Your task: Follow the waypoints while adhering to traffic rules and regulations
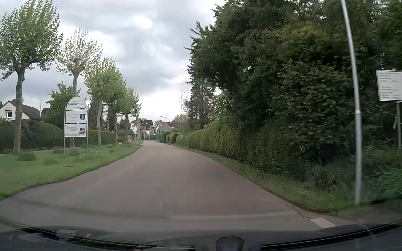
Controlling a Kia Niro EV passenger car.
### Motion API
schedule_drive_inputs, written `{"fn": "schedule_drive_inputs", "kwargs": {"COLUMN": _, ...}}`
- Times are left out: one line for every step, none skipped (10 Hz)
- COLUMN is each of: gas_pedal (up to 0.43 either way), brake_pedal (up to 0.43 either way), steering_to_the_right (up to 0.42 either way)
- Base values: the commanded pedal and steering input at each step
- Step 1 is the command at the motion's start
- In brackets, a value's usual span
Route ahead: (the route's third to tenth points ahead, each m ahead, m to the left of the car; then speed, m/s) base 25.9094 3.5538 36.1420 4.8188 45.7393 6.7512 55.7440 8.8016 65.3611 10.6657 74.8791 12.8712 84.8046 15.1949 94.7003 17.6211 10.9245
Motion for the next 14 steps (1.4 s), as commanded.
{"fn": "schedule_drive_inputs", "kwargs": {"gas_pedal": 0.087, "brake_pedal": 0.000, "steering_to_the_right": -0.035}}
{"fn": "schedule_drive_inputs", "kwargs": {"gas_pedal": 0.087, "brake_pedal": 0.000, "steering_to_the_right": -0.036}}
{"fn": "schedule_drive_inputs", "kwargs": {"gas_pedal": 0.087, "brake_pedal": 0.000, "steering_to_the_right": -0.036}}
{"fn": "schedule_drive_inputs", "kwargs": {"gas_pedal": 0.087, "brake_pedal": 0.000, "steering_to_the_right": -0.034}}
{"fn": "schedule_drive_inputs", "kwargs": {"gas_pedal": 0.087, "brake_pedal": 0.000, "steering_to_the_right": -0.035}}
{"fn": "schedule_drive_inputs", "kwargs": {"gas_pedal": 0.087, "brake_pedal": 0.000, "steering_to_the_right": -0.035}}
{"fn": "schedule_drive_inputs", "kwargs": {"gas_pedal": 0.087, "brake_pedal": 0.000, "steering_to_the_right": -0.035}}
{"fn": "schedule_drive_inputs", "kwargs": {"gas_pedal": 0.087, "brake_pedal": 0.000, "steering_to_the_right": -0.035}}
{"fn": "schedule_drive_inputs", "kwargs": {"gas_pedal": 0.087, "brake_pedal": 0.000, "steering_to_the_right": -0.035}}
{"fn": "schedule_drive_inputs", "kwargs": {"gas_pedal": 0.087, "brake_pedal": 0.000, "steering_to_the_right": -0.034}}
{"fn": "schedule_drive_inputs", "kwargs": {"gas_pedal": 0.087, "brake_pedal": 0.000, "steering_to_the_right": -0.033}}
{"fn": "schedule_drive_inputs", "kwargs": {"gas_pedal": 0.087, "brake_pedal": 0.000, "steering_to_the_right": -0.032}}
{"fn": "schedule_drive_inputs", "kwargs": {"gas_pedal": 0.087, "brake_pedal": 0.000, "steering_to_the_right": -0.031}}
{"fn": "schedule_drive_inputs", "kwargs": {"gas_pedal": 0.087, "brake_pedal": 0.000, "steering_to_the_right": -0.030}}
